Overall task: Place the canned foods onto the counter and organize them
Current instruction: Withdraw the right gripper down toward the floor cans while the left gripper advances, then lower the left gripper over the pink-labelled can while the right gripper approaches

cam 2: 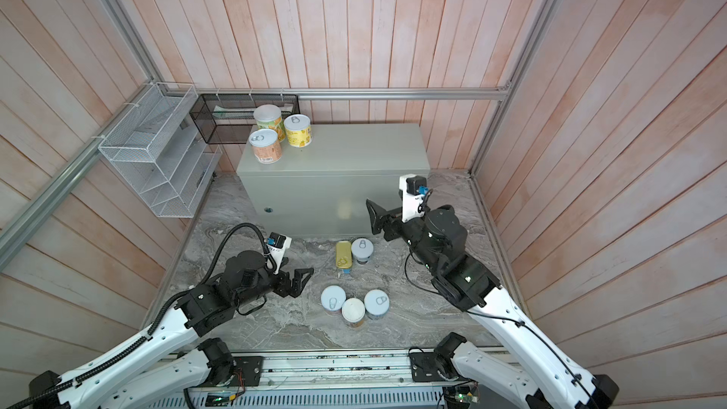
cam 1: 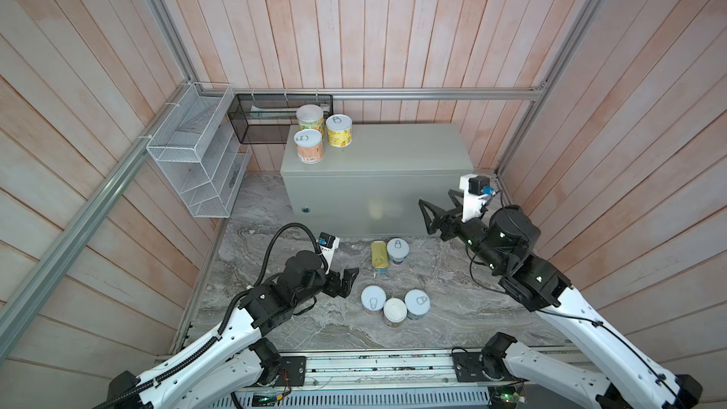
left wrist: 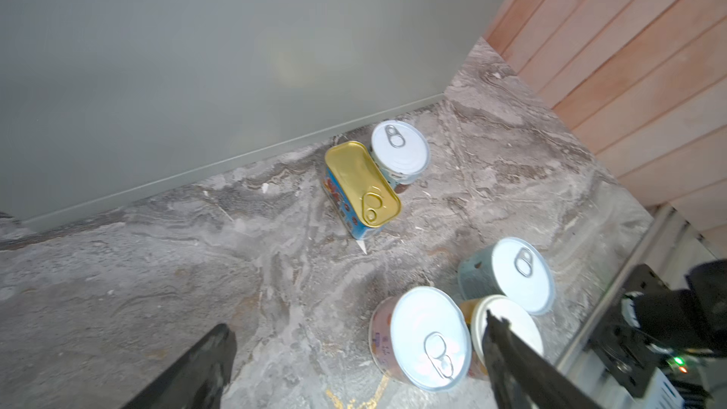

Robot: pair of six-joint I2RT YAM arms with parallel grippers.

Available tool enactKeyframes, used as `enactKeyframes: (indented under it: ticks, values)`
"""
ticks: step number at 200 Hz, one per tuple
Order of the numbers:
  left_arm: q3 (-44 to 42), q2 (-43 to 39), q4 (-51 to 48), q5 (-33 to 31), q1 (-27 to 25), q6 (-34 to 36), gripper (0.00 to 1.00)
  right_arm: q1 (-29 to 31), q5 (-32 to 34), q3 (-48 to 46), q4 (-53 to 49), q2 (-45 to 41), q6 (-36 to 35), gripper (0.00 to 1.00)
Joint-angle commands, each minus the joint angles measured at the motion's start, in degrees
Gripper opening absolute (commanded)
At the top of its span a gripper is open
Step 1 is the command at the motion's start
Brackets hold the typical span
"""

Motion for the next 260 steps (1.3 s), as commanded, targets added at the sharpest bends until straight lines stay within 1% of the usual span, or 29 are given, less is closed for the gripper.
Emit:
enactKeyframes:
  ticks: [1, 24, 42, 79, 99, 101, 105, 140, 191, 226, 241, 260]
  values:
    - [-1.08, 0.61, -0.63, 4.00, -2.44, -1.07, 0.99, 0.08, 2.62, -6.78, -5.11, -4.08, 7.33, 0.92]
    - [-0.50, 3.36, -2.02, 4.01, -4.97, -0.55, 0.99, 0.08, 0.92, -12.95, -3.89, -8.67, 11.60, 0.92]
    - [0.22, 6.39, -3.94, 3.02, -6.28, -0.96, 0.99, 0.09, 0.57, -15.69, -3.13, -11.10, 13.10, 0.92]
    - [0.54, 12.20, -4.46, 2.81, -8.85, -1.41, 1.00, 0.07, 0.69, -17.17, -3.29, -12.26, 13.42, 0.92]
    - [0.67, 14.56, -3.14, 3.20, -8.90, -0.46, 1.00, 0.09, 0.54, -17.85, -2.55, -12.08, 13.13, 0.92]
    - [0.67, 14.77, -3.01, 3.10, -10.29, -0.44, 1.00, 0.11, 0.54, -17.91, -2.43, -12.08, 13.10, 0.92]
    - [0.75, 15.14, -2.83, 2.76, -10.79, -0.49, 1.00, 0.05, 0.17, -18.10, -2.03, -11.95, 12.92, 0.92]
    - [0.91, 18.34, -0.59, 3.13, -10.93, -0.76, 1.00, 0.10, -2.61, -18.94, 0.46, -11.89, 11.31, 0.94]
    - [4.00, 24.62, -1.51, 3.52, -11.19, 0.26, 1.00, 0.05, -2.36, -19.73, 1.55, -12.25, 10.34, 0.95]
    - [5.10, 27.18, 0.42, 3.73, -11.45, -0.02, 1.00, 0.10, -2.16, -20.16, 1.77, -13.56, 10.17, 0.95]
    - [5.56, 28.56, 2.07, 5.21, -11.46, -0.04, 1.00, 0.05, -1.57, -20.54, 1.65, -14.14, 10.15, 0.95]
    - [7.30, 30.95, 1.57, 4.58, -11.54, -0.30, 1.00, 0.07, -0.54, -20.70, 1.10, -14.64, 10.04, 0.95]
